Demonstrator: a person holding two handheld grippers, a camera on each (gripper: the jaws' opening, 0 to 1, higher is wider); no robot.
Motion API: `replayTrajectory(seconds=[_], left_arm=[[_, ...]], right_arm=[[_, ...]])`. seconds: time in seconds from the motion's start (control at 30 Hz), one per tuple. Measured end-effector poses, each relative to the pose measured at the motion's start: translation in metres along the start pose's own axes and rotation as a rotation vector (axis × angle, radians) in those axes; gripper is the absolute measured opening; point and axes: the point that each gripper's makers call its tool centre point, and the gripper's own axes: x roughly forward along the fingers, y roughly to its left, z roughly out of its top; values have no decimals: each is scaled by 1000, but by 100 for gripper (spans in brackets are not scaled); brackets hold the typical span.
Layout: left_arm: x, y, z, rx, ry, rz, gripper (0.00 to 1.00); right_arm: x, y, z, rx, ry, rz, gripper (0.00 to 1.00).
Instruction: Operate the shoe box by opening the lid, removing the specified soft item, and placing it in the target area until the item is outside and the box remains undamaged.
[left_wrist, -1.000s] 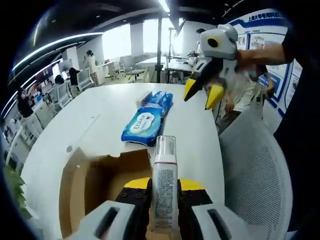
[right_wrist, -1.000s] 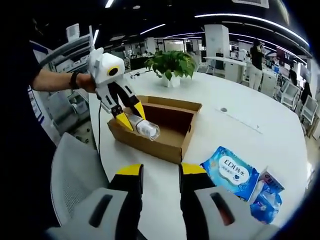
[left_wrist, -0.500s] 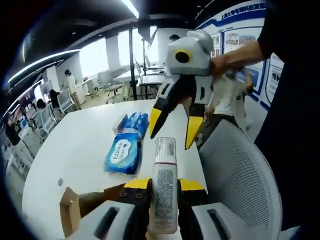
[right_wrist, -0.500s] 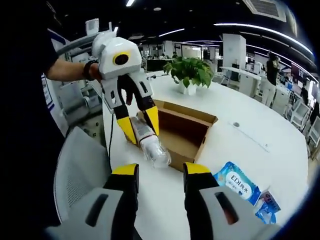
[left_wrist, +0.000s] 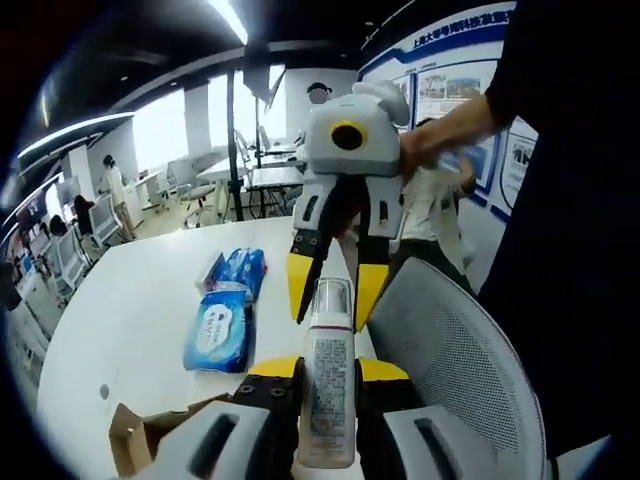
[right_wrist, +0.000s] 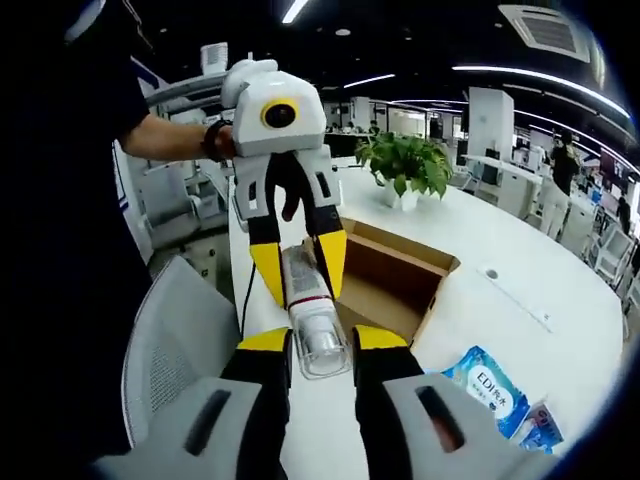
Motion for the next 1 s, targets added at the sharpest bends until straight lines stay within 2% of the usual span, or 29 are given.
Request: replayTrajectory(seconds=[0.13,0.43,0.8,1.0], left_arm=[[1,-7,-3,20,10,-36,20],[8,-8,-8,6,30,-43,20],[16,-3,-18,-14,54,1,23],[8,5,-18,-40,28,41,29]], right_arm=[[-2,11,1,-60,24,29,17],[-2,13,6,-101,32,1,17],[0,7,-9,-68,75,-8,17],[-2,6,-13,-50,87,-10,17]])
